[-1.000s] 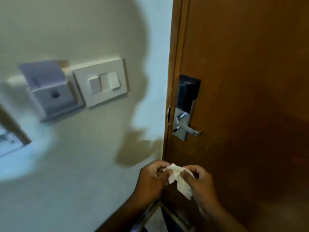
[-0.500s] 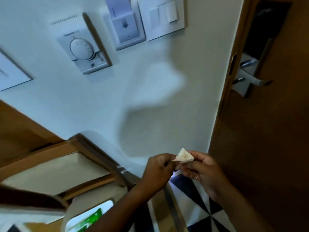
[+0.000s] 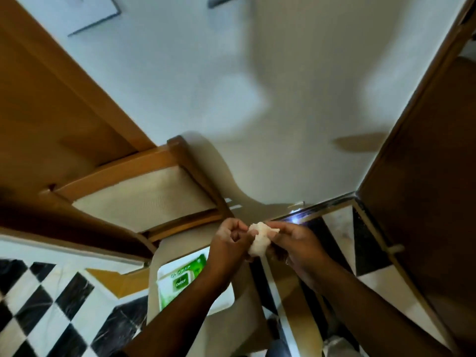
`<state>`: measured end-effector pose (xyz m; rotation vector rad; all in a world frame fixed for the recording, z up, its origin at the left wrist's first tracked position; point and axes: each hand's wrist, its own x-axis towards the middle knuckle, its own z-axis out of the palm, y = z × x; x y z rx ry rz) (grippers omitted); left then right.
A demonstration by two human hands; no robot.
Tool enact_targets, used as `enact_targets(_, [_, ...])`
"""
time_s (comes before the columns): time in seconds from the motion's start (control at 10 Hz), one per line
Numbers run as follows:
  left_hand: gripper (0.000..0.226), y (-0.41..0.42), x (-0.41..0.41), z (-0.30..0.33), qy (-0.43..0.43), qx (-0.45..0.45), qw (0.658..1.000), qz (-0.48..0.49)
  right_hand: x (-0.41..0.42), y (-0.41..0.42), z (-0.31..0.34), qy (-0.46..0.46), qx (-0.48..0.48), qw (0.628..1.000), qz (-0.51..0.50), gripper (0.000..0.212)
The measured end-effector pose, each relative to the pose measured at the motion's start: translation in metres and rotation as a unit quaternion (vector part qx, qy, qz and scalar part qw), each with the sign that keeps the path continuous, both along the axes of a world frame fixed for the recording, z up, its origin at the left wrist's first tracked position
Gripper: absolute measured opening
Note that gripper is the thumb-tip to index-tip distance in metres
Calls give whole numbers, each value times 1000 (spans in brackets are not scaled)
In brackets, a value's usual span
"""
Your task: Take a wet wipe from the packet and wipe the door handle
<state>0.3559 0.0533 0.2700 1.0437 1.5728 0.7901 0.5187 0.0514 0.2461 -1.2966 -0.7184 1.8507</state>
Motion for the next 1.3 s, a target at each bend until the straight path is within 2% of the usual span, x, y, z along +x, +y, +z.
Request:
enact_targets(0.1, [10, -15, -52, -23, -18, -33, 999, -31, -56, -13, -15, -22, -53, 994, -92, 18])
enact_targets(0.2, [25, -30, -117, -44, -28, -85, 992, -94, -120, -37, -31, -73, -73, 990, -91, 11])
enact_targets(0.3, [31, -43, -166, -64, -13, -105, 987, -117, -169, -57, -50, -104, -91, 990, -40, 14])
enact_targets(0.4, [22, -49, -210, -94, 5, -143, 981, -134, -211, -72, -76, -95, -122, 988, 28, 13])
enact_targets(0.5, [19, -49, -242, -127, 32, -179, 963, -199, -237, -86, -109, -100, -166, 980, 46, 14])
enact_targets(0.6, [23, -48, -259, -162, 71, -201, 945, -249, -249, -94, -138, -191, -168, 963, 91, 27])
enact_targets(0.8, [18, -55, -267, -230, 92, -228, 944, -218, -265, -95, -194, -250, -163, 954, 36, 20])
enact_targets(0.9, [8, -54, -264, -263, 125, -221, 951, -177, -268, -91, -230, -313, -147, 938, 3, 29])
enact_targets(1.0, [12, -56, -257, -291, 158, -205, 951, -167, -269, -90, -262, -403, -118, 907, 28, 27])
enact_targets(1.1, [9, -56, -254, -301, 180, -209, 947, -167, -271, -89, -276, -429, -103, 896, 53, 27])
enact_targets(1.2, [32, -61, -249, -304, 191, -210, 937, -202, -264, -98, -278, -440, -96, 890, 73, 28])
enact_targets(1.3, [40, -64, -254, -288, 278, -150, 902, -295, -247, -111, -270, -453, -106, 878, 112, 30])
